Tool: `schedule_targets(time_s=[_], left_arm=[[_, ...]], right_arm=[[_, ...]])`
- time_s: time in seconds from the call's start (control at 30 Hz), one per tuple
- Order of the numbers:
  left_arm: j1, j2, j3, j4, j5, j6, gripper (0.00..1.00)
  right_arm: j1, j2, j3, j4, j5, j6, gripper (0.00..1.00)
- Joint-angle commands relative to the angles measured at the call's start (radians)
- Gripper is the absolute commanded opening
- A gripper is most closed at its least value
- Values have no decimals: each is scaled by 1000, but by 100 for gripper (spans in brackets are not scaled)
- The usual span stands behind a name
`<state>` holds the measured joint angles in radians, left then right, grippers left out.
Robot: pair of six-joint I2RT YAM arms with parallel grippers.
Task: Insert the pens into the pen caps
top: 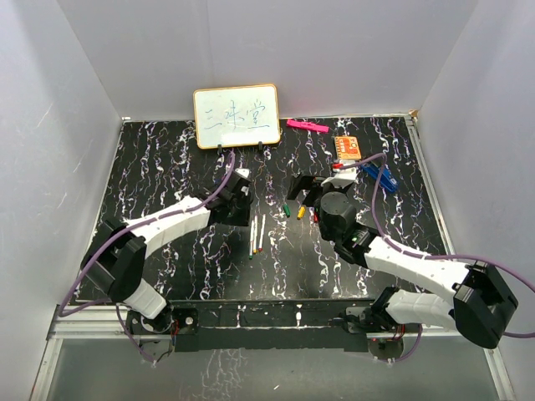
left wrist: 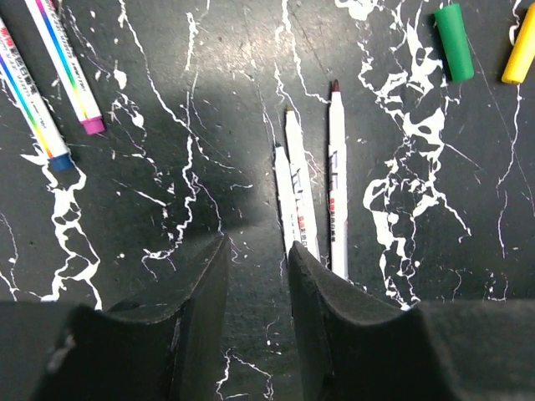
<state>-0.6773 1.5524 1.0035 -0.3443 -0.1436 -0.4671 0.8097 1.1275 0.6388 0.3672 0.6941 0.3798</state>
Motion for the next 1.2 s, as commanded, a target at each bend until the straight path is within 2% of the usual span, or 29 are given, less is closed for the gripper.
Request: schedule_targets(time_s=[0.0,0.43,1.17], left_arm=[[-33,-24,-5,-15,34,-30,34],[-119,48,-2,-53,-50,-43,35],[-149,108,-25,-45,-88,-71,35]], right_arm=[[-3,2,13,18,37,-5,98],[-3,27,7,12,31,14,98],[-3,45,7,10,28,34,98]])
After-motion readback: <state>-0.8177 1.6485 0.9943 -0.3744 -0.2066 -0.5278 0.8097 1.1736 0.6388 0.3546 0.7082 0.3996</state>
